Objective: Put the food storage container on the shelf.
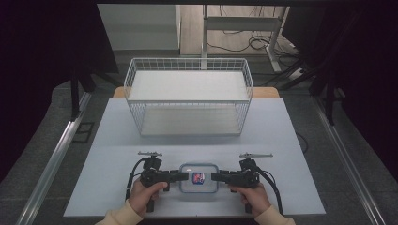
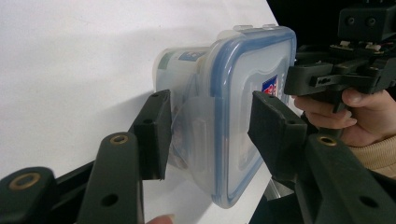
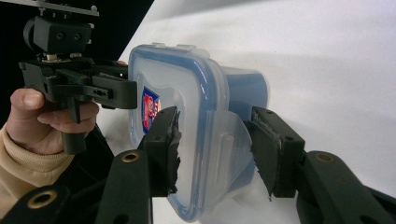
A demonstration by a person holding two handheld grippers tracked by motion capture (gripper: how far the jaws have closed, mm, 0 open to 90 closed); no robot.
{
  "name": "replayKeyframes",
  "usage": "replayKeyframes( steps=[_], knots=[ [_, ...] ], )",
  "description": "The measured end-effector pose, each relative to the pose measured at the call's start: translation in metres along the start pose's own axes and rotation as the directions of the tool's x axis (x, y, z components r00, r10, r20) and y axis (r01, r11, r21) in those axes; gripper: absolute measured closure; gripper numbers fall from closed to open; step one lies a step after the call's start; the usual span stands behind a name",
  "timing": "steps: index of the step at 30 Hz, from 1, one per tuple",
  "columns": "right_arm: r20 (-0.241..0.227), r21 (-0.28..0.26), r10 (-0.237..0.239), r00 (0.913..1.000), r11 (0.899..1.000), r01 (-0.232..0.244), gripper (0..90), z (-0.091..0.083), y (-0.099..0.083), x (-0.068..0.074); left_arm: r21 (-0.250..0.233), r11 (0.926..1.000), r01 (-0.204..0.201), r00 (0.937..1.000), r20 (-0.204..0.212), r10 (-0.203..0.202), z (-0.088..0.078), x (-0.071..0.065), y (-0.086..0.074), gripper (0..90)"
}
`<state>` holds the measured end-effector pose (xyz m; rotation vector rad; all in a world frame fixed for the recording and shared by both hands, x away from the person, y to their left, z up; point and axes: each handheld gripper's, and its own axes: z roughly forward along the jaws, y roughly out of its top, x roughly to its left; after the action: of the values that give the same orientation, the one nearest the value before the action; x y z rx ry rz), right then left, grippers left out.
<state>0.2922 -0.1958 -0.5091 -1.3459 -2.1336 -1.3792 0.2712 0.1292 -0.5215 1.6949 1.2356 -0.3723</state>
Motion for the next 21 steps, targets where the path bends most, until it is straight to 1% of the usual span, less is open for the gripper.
replayKeyframes(
  steps=[7, 10, 13, 15, 21],
  knots=[
    [0.007, -0.017, -0.032, 0.9995, 0.999, 0.032, 53.4, -0.002, 0.003, 0.006, -0.02, 0.9998, -0.01, 0.9999, -0.001, 0.01, -0.004, -0.003, 0.002, 49.6],
    [0.024, -0.021, -0.065, 0.9976, 0.998, 0.066, 53.4, -0.003, 0.005, 0.011, -0.023, 0.9997, -0.006, 1.0, -0.002, 0.006, -0.004, -0.004, 0.004, 48.7],
    [0.026, -0.03, -0.078, 0.9966, 0.996, 0.079, 53.5, -0.005, 0.007, 0.012, -0.026, 0.9996, -0.01, 0.9999, 0.003, 0.01, -0.005, -0.005, 0.006, 48.9],
    [0.025, -0.032, -0.079, 0.9966, 0.996, 0.08, 53.5, -0.005, 0.008, 0.013, -0.03, 0.9995, -0.01, 0.9999, 0.003, 0.01, -0.005, -0.006, 0.007, 49.0],
    [0.026, -0.042, -0.096, 0.995, 0.994, 0.097, 53.5, -0.007, 0.012, 0.016, -0.044, 0.9987, -0.027, 0.9996, 0.001, 0.027, -0.01, -0.009, 0.01, 49.0]
  ],
)
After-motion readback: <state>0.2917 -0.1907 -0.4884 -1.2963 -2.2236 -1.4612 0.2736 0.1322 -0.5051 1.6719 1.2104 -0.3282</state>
